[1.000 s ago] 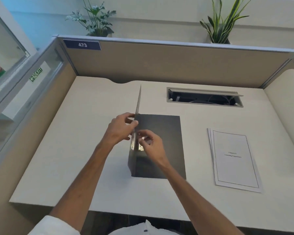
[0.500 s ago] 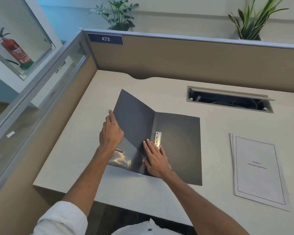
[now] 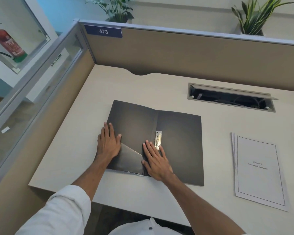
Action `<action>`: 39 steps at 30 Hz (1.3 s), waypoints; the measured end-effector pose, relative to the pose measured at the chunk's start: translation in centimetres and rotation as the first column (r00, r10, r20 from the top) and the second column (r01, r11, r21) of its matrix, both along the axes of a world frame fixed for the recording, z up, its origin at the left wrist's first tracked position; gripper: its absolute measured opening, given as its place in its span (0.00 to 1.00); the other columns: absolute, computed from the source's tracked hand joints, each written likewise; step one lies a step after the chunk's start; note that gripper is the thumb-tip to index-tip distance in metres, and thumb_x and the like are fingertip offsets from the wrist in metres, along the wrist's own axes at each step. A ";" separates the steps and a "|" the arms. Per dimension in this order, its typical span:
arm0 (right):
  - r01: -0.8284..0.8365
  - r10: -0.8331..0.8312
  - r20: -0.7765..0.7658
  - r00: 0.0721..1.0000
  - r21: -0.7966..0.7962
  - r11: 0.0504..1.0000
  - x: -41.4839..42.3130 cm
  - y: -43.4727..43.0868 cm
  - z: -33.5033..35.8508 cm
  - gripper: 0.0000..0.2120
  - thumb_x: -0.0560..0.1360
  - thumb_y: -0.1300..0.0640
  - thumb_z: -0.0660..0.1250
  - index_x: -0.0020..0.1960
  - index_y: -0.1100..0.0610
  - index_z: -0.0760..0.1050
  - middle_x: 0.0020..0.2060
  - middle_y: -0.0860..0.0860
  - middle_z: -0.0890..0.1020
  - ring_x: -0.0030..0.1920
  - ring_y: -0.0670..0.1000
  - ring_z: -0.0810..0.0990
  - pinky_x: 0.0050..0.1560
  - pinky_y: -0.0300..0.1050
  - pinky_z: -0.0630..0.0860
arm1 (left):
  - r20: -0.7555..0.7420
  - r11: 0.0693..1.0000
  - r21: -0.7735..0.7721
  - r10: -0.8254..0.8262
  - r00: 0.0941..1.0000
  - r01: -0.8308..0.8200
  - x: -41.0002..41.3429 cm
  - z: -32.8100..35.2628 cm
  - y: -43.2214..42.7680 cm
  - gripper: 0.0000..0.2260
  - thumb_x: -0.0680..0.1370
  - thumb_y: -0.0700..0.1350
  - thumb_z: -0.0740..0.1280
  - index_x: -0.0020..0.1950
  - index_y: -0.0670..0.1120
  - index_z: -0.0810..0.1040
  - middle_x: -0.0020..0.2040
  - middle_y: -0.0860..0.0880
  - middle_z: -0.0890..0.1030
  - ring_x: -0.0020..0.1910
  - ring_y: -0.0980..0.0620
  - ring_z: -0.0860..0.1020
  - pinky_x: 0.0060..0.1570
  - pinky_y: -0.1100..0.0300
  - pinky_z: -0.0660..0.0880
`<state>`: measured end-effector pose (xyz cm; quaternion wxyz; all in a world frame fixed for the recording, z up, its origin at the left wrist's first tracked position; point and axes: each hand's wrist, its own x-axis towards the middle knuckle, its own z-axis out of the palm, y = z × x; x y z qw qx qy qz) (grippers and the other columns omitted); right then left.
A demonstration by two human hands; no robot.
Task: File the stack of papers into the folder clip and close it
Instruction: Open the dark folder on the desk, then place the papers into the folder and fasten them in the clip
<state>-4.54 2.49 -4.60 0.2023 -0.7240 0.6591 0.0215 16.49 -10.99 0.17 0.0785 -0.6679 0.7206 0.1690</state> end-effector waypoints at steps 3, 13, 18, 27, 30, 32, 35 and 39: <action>-0.003 0.003 -0.006 1.000 0.001 1.000 0.1 0.0 -0.1 0.35 0.90 0.41 0.46 0.90 0.52 0.38 0.89 0.47 0.39 0.90 0.49 0.40 0.90 0.60 0.42 | -0.026 1.000 0.025 0.016 1.000 -0.016 -0.2 -0.6 0.0 0.34 0.91 0.57 0.48 0.90 0.40 0.41 0.91 0.39 0.41 0.92 0.39 0.46 0.90 0.41 0.51; 0.174 -0.171 0.066 0.983 -0.047 0.984 -3.6 0.2 1.0 0.33 0.91 0.44 0.47 0.90 0.51 0.38 0.89 0.45 0.39 0.90 0.47 0.39 0.90 0.60 0.41 | -0.099 0.998 -0.058 0.033 0.995 -0.039 -3.2 -0.6 0.7 0.36 0.91 0.57 0.51 0.90 0.36 0.42 0.91 0.38 0.40 0.92 0.41 0.43 0.91 0.43 0.48; 0.374 -0.374 -0.001 0.927 -0.006 0.927 -8.9 1.2 1.8 0.32 0.91 0.45 0.47 0.90 0.53 0.39 0.89 0.48 0.38 0.90 0.49 0.39 0.90 0.60 0.42 | -0.157 0.978 -0.037 -0.206 0.966 0.203 -7.4 -0.5 1.4 0.37 0.91 0.56 0.54 0.90 0.39 0.38 0.90 0.41 0.37 0.91 0.43 0.39 0.91 0.46 0.45; 0.352 -0.363 0.048 0.931 0.153 0.924 -12.3 1.8 2.1 0.39 0.89 0.36 0.50 0.89 0.49 0.34 0.88 0.49 0.34 0.90 0.51 0.35 0.89 0.62 0.39 | -0.199 0.837 0.150 -0.496 0.846 0.526 -12.3 -1.1 1.9 0.41 0.89 0.55 0.61 0.90 0.42 0.36 0.90 0.45 0.35 0.91 0.46 0.37 0.91 0.48 0.41; 0.352 -0.368 0.069 0.927 0.176 0.919 -12.5 1.7 1.9 0.43 0.87 0.34 0.53 0.89 0.50 0.33 0.88 0.50 0.32 0.89 0.52 0.33 0.89 0.63 0.38 | -0.178 0.819 0.194 -0.512 0.840 0.540 -12.5 -1.3 1.6 0.42 0.89 0.55 0.61 0.90 0.42 0.36 0.90 0.45 0.35 0.91 0.46 0.37 0.91 0.47 0.42; 0.345 -0.361 0.064 0.930 0.179 0.921 -12.7 1.7 1.7 0.44 0.86 0.33 0.54 0.89 0.50 0.32 0.88 0.50 0.31 0.89 0.52 0.33 0.89 0.64 0.37 | -0.172 0.814 0.216 -0.512 0.841 0.540 -12.5 -1.6 1.5 0.41 0.89 0.55 0.61 0.90 0.42 0.36 0.90 0.44 0.35 0.91 0.45 0.37 0.91 0.47 0.42; 0.346 -0.360 0.063 0.931 0.165 0.924 -12.8 1.9 1.5 0.45 0.86 0.32 0.54 0.89 0.49 0.32 0.88 0.49 0.32 0.89 0.52 0.33 0.89 0.63 0.38 | -0.194 0.811 0.229 -0.503 0.842 0.538 -12.4 -1.8 1.5 0.42 0.89 0.56 0.61 0.90 0.41 0.36 0.90 0.44 0.34 0.91 0.46 0.36 0.91 0.47 0.41; 0.347 -0.357 0.042 0.933 0.154 0.925 -12.8 2.0 1.1 0.44 0.86 0.32 0.53 0.89 0.49 0.32 0.88 0.49 0.31 0.89 0.52 0.32 0.89 0.63 0.38 | -0.212 0.819 0.227 -0.487 0.847 0.527 -12.2 -2.0 1.2 0.44 0.88 0.58 0.62 0.90 0.42 0.36 0.90 0.45 0.34 0.91 0.47 0.36 0.91 0.47 0.42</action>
